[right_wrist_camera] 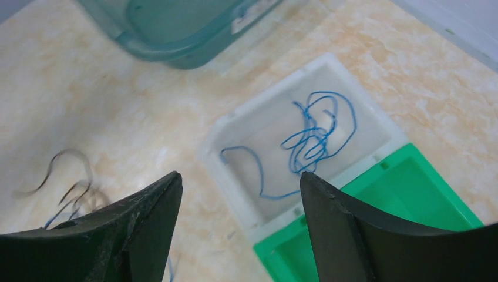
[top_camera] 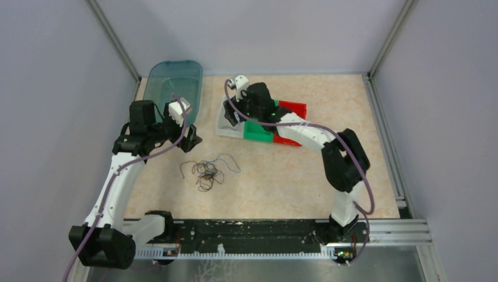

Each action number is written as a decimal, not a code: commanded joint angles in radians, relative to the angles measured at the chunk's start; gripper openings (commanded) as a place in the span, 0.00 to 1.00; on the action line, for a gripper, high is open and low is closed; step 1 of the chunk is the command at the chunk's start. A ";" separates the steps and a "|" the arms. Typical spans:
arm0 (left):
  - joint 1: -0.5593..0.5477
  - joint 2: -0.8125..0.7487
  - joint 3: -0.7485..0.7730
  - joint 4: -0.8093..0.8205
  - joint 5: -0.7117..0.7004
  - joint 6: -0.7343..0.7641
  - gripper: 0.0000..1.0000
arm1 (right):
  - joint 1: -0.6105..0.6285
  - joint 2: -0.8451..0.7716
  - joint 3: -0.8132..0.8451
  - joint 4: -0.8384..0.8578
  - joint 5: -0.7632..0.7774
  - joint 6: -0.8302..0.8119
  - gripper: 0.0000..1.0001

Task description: Untangle the cables

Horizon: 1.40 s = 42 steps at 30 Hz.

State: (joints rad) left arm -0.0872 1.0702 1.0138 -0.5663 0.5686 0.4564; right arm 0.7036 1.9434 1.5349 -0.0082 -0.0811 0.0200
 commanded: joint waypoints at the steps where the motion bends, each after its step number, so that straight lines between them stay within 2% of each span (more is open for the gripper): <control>1: 0.007 -0.004 -0.005 -0.024 0.022 0.068 1.00 | 0.039 -0.258 -0.213 0.148 -0.294 -0.139 0.74; 4: 0.009 -0.007 -0.023 -0.056 0.026 0.125 0.99 | 0.081 -0.358 -0.350 0.100 -0.371 -0.219 0.74; 8: 0.010 -0.014 -0.053 -0.114 0.039 0.218 0.99 | 0.156 -0.404 -0.491 0.040 -0.370 -0.286 0.73; 13: 0.010 -0.041 -0.122 -0.143 0.068 0.316 0.99 | 0.198 -0.393 -0.622 0.169 -0.335 -0.232 0.68; 19: 0.010 -0.072 -0.197 -0.193 0.209 0.439 0.99 | 0.200 -0.320 -0.635 0.256 -0.328 -0.204 0.62; 25: 0.008 -0.035 -0.258 -0.190 0.230 0.517 0.98 | 0.200 -0.204 -0.590 0.269 -0.312 -0.204 0.59; 28: 0.007 -0.011 -0.277 -0.192 0.227 0.555 0.98 | 0.199 -0.170 -0.585 0.284 -0.311 -0.200 0.51; 30: 0.003 -0.005 -0.287 -0.190 0.222 0.581 0.96 | 0.199 -0.158 -0.578 0.284 -0.304 -0.200 0.42; 35: -0.022 0.000 -0.328 -0.152 0.188 0.618 0.86 | 0.196 -0.197 -0.567 0.267 -0.269 -0.185 0.03; 36: -0.027 0.000 -0.341 -0.133 0.177 0.618 0.83 | 0.195 -0.221 -0.573 0.274 -0.260 -0.181 0.00; 42: -0.047 0.006 -0.385 -0.063 0.183 0.610 0.62 | 0.183 -0.352 -0.591 0.298 -0.242 -0.128 0.00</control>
State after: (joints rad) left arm -0.1188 1.0691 0.6468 -0.6895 0.7280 1.0351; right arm 0.8940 1.7222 0.9146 0.2173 -0.3340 -0.1448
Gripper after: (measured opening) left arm 0.686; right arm 0.010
